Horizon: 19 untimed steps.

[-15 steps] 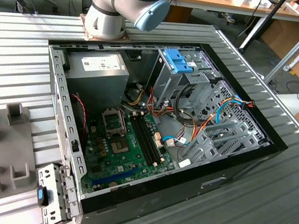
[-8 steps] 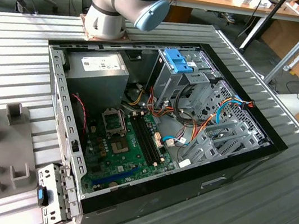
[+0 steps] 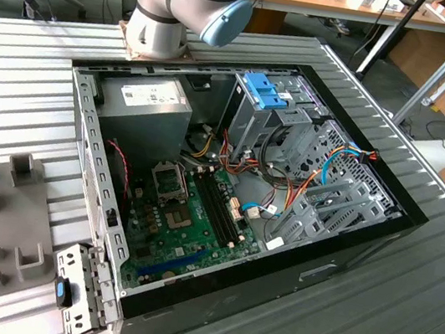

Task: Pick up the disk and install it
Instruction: 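Pick up the disk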

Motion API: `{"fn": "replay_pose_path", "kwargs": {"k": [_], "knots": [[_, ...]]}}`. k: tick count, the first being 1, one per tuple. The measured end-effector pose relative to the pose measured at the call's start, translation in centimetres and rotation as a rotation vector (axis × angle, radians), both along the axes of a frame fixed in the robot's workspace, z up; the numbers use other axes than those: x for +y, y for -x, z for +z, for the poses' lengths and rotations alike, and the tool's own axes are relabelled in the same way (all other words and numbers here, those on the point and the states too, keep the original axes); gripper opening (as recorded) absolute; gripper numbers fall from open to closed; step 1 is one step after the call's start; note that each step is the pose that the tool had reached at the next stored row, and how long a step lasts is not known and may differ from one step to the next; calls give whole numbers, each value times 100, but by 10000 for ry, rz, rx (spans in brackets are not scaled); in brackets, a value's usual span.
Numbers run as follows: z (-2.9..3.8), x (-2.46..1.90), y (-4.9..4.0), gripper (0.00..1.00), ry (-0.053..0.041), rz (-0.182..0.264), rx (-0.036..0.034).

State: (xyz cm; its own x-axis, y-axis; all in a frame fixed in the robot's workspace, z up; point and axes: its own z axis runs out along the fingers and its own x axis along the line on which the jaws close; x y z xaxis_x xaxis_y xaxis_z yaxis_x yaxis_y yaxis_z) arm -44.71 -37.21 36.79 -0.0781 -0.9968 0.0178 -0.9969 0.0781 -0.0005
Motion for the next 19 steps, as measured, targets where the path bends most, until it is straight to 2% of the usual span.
{"fn": "replay_pose_path", "kwargs": {"k": [2, 3, 5, 6, 7, 8, 9, 14, 19], "knots": [[0, 0, 0, 24, 0, 0, -1], [0, 0, 0, 24, 0, 1, 0], [0, 0, 0, 36, 0, 1, 0], [0, 0, 0, 36, 0, 1, 0], [0, 0, 0, 48, 0, 1, 0], [0, 0, 0, 48, 0, 1, 0], [0, 0, 0, 54, 0, 1, 0], [-7, 1, 0, 54, -4, 2, -2], [-59, 0, 0, 54, -4, 2, 1]]}}
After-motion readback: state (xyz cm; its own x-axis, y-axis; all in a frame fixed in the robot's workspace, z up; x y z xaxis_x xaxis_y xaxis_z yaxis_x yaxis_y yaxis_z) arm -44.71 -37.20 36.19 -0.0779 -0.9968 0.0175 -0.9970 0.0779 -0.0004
